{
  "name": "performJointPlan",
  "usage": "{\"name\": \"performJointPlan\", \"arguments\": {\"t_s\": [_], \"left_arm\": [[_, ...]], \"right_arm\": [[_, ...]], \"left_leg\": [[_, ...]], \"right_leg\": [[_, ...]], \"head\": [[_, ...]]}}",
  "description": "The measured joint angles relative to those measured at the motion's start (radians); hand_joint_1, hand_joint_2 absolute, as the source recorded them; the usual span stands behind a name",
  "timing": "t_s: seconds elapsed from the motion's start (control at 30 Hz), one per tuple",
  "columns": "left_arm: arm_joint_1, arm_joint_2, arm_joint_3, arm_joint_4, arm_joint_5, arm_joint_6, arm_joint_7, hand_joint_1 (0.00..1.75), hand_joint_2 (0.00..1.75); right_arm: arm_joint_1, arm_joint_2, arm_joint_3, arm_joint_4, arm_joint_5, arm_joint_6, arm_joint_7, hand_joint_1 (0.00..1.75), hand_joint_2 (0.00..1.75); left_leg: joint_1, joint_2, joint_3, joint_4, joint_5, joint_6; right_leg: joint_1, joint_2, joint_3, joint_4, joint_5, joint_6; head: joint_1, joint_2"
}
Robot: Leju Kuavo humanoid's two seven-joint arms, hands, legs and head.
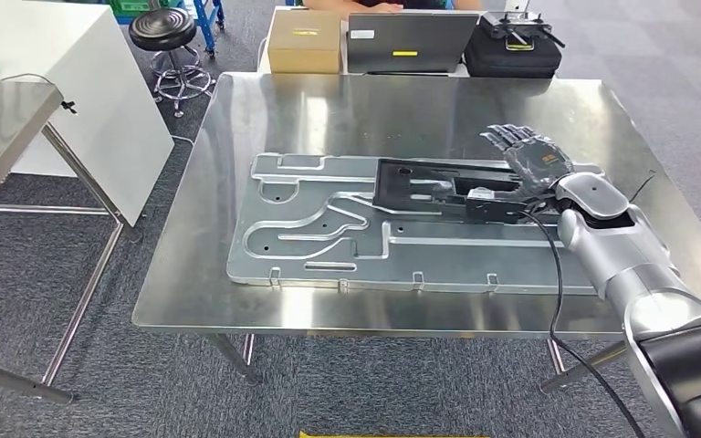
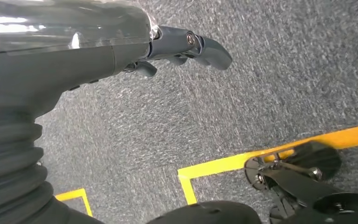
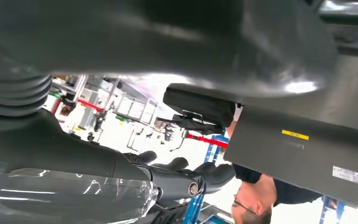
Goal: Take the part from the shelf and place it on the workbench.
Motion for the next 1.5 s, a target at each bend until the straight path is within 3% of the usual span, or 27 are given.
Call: {"name": "performJointPlan", "arguments": {"t_s": [0.07,0.13,0.2,0.27,0.3,0.33,0.37,0.47,0.53,0.63,0.7,0.77,0.8,0.83,0.87,0.93,1.0,1.07,1.13,1.17,1.23,1.27,1.3,1.33,1.37,1.43,1.5], "left_arm": [[0.001,-0.002,0.0,0.0,0.005,0.002,0.01,0.0,0.0],[0.002,-0.005,0.0,0.0,0.011,0.002,0.016,0.0,0.0],[0.002,-0.006,0.0,0.0,0.016,0.002,0.019,0.0,0.0],[0.003,-0.007,0.0,0.0,0.018,0.002,0.02,0.0,0.0],[0.002,-0.007,0.0,0.0,0.018,0.002,0.021,0.0,0.0],[0.002,-0.007,0.0,0.0,0.019,0.002,0.021,0.0,0.0],[0.002,-0.007,0.0,0.0,0.02,0.002,0.021,0.0,0.0],[0.0,-0.011,0.0,0.0,0.022,0.001,0.021,0.0,0.0],[-0.001,-0.013,0.0,0.0,0.019,0.0,0.02,0.0,0.0],[-0.001,-0.012,0.0,0.0,0.017,0.0,0.02,0.0,0.0],[-0.002,-0.011,0.0,0.0,0.017,0.0,0.019,0.0,0.0],[-0.003,-0.011,0.0,0.0,0.018,0.0,0.018,0.0,0.0],[-0.004,-0.011,0.0,0.0,0.019,0.0,0.019,0.0,0.0],[-0.004,-0.011,0.0,0.0,0.02,0.0,0.02,0.0,0.0],[-0.004,-0.01,0.0,0.0,0.022,0.0,0.021,0.0,0.0],[-0.003,-0.012,0.0,0.0,0.026,-0.003,0.024,0.0,0.0],[0.0,-0.016,0.0,-0.001,0.028,-0.008,0.026,0.0,0.0],[0.004,-0.026,0.0,-0.003,0.028,-0.013,0.028,0.0,0.0],[0.006,-0.042,0.0,-0.006,0.027,-0.016,0.033,0.0,0.0],[0.005,-0.047,0.0,-0.007,0.026,-0.015,0.037,0.0,0.0],[0.001,-0.053,-0.001,-0.009,0.023,-0.009,0.045,0.0,0.0],[0.0,-0.054,-0.001,-0.01,0.022,-0.005,0.048,0.0,0.0],[-0.002,-0.055,-0.001,-0.01,0.019,-0.001,0.05,0.0,0.0],[-0.004,-0.056,-0.001,-0.01,0.017,0.002,0.051,0.0,0.0],[-0.006,-0.057,-0.001,-0.01,0.014,0.003,0.051,0.0,0.0],[-0.011,-0.059,0.0,-0.011,0.004,0.005,0.05,0.0,0.0],[-0.018,-0.061,0.0,-0.012,-0.009,0.005,0.051,0.0,0.0]], "right_arm": [[0.001,-0.007,-0.006,-0.005,-0.019,-0.008,0.014,0.0,0.0],[0.008,-0.024,-0.02,-0.019,-0.036,-0.024,0.039,0.0,0.0],[0.026,-0.047,-0.043,-0.046,-0.045,-0.045,0.068,0.0,0.0],[0.058,-0.069,-0.069,-0.075,-0.048,-0.064,0.093,0.0,0.0],[0.083,-0.078,-0.082,-0.092,-0.049,-0.072,0.105,0.0,0.0],[0.114,-0.09,-0.099,-0.116,-0.048,-0.081,0.121,0.0,0.0],[0.15,-0.103,-0.122,-0.147,-0.044,-0.09,0.139,0.0,0.0],[0.257,-0.146,-0.225,-0.258,-0.008,-0.118,0.193,0.0,0.0],[0.329,-0.166,-0.306,-0.327,0.029,-0.133,0.22,0.0,0.0],[0.458,-0.179,-0.445,-0.424,0.085,-0.148,0.235,0.0,0.0],[0.565,-0.173,-0.551,-0.49,0.123,-0.169,0.233,0.0,0.0],[0.677,-0.152,-0.662,-0.552,0.148,-0.199,0.222,0.0,0.0],[0.73,-0.133,-0.717,-0.582,0.153,-0.217,0.215,0.0,0.0],[0.778,-0.111,-0.766,-0.608,0.155,-0.237,0.206,0.0,0.0],[0.82,-0.088,-0.81,-0.63,0.155,-0.256,0.198,0.0,0.0],[0.88,-0.047,-0.886,-0.663,0.154,-0.293,0.185,0.0,0.0],[0.915,-0.019,-0.944,-0.683,0.154,-0.322,0.176,0.0,0.0],[0.933,0.003,-0.984,-0.693,0.152,-0.343,0.167,0.0,0.0],[0.945,0.035,-1.022,-0.694,0.141,-0.387,0.143,0.0,0.0],[0.948,0.061,-1.045,-0.693,0.125,-0.418,0.116,0.0,0.0],[0.948,0.139,-1.114,-0.686,0.039,-0.476,-0.005,0.0,0.0],[0.942,0.19,-1.163,-0.668,-0.032,-0.493,-0.093,0.0,0.44],[0.93,0.246,-1.226,-0.627,-0.116,-0.503,-0.18,0.0,0.87],[0.918,0.299,-1.294,-0.567,-0.193,-0.508,-0.246,0.0,1.31],[0.907,0.345,-1.359,-0.495,-0.259,-0.505,-0.28,0.0,1.75],[0.888,0.404,-1.468,-0.323,-0.361,-0.465,-0.238,0.0,1.75],[0.864,0.446,-1.559,-0.122,-0.435,-0.406,-0.052,0.0,1.75]], "left_leg": [[-0.002,-0.001,0.0,-0.007,0.002,0.018],[0.0,-0.001,-0.004,-0.011,0.01,0.031],[0.002,-0.001,-0.01,-0.016,0.018,0.043],[0.001,-0.002,-0.019,-0.016,0.024,0.049],[0.001,-0.002,-0.023,-0.016,0.027,0.051],[0.0,-0.003,-0.028,-0.016,0.031,0.052],[-0.001,-0.005,-0.033,-0.016,0.036,0.052],[-0.005,-0.011,-0.043,-0.017,0.05,0.047],[-0.004,-0.014,-0.044,-0.021,0.06,0.038],[-0.006,-0.015,-0.047,-0.021,0.061,0.023],[-0.01,-0.011,-0.064,0.034,-0.009,0.013],[-0.011,-0.008,-0.086,0.153,-0.109,0.003],[-0.01,-0.007,-0.087,0.208,-0.135,-0.002],[-0.009,-0.006,-0.078,0.237,-0.137,-0.006],[-0.008,-0.005,-0.053,0.232,-0.119,-0.01],[-0.002,-0.004,0.036,0.124,-0.081,-0.018],[0.0,-0.006,0.112,0.005,-0.084,-0.012],[-0.003,-0.004,0.125,-0.029,-0.094,0.007],[0.0,0.006,0.111,-0.029,-0.081,0.028],[0.002,0.011,0.101,-0.03,-0.071,0.037],[0.003,0.019,0.076,-0.031,-0.048,0.05],[0.003,0.021,0.063,-0.03,-0.037,0.052],[0.002,0.022,0.049,-0.03,-0.027,0.052],[0.002,0.022,0.035,-0.029,-0.016,0.051],[0.001,0.022,0.022,-0.028,-0.006,0.05],[-0.002,0.022,0.003,-0.026,0.011,0.047],[-0.003,0.025,-0.007,-0.026,0.026,0.038]], "right_leg": [[0.001,0.001,-0.005,0.004,0.003,0.008],[-0.001,0.001,-0.012,0.018,-0.013,0.018],[-0.005,0.002,-0.038,0.092,-0.074,0.029],[-0.006,0.002,-0.079,0.214,-0.146,0.037],[-0.007,0.002,-0.09,0.256,-0.162,0.038],[-0.006,0.002,-0.085,0.264,-0.16,0.037],[-0.006,0.002,-0.059,0.232,-0.14,0.034],[0.004,-0.002,0.063,0.034,-0.077,0.013],[0.012,-0.007,0.09,-0.02,-0.068,0.004],[0.006,-0.015,0.09,-0.043,-0.043,-0.006],[-0.001,-0.025,0.083,-0.063,-0.019,-0.014],[0.0,-0.033,0.063,-0.063,-0.002,-0.017],[0.0,-0.034,0.05,-0.06,0.005,-0.015],[-0.001,-0.036,0.037,-0.056,0.011,-0.013],[-0.002,-0.036,0.024,-0.05,0.017,-0.011],[-0.006,-0.032,-0.006,-0.03,0.026,-0.003],[-0.006,-0.026,-0.03,-0.009,0.034,0.007],[-0.003,-0.017,-0.042,0.0,0.047,0.018],[-0.003,-0.009,-0.05,0.002,0.049,0.028],[-0.004,-0.006,-0.058,0.017,0.026,0.032],[-0.007,-0.002,-0.083,0.098,-0.066,0.04],[-0.007,-0.002,-0.096,0.157,-0.113,0.043],[-0.007,-0.002,-0.103,0.213,-0.14,0.044],[-0.007,-0.002,-0.099,0.251,-0.143,0.043],[-0.007,-0.002,-0.081,0.261,-0.124,0.04],[-0.002,-0.001,-0.001,0.186,-0.069,0.025],[0.009,-0.003,0.1,0.044,-0.069,0.001]], "head": [[0.0,0.0],[0.0,0.0],[0.0,0.0],[0.0,0.0],[0.0,0.0],[0.0,0.0],[0.0,0.0],[0.0,0.0],[0.0,0.0],[0.0,0.0],[0.0,0.0],[0.0,0.0],[0.0,0.0],[0.0,0.0],[0.0,0.0],[0.0,0.0],[0.0,0.0],[0.0,0.0],[0.0,0.0],[0.0,0.0],[0.0,0.0],[0.0,0.0],[0.0,0.0],[0.0,0.0],[0.0,0.0],[0.0,0.0],[0.0,0.0]]}}
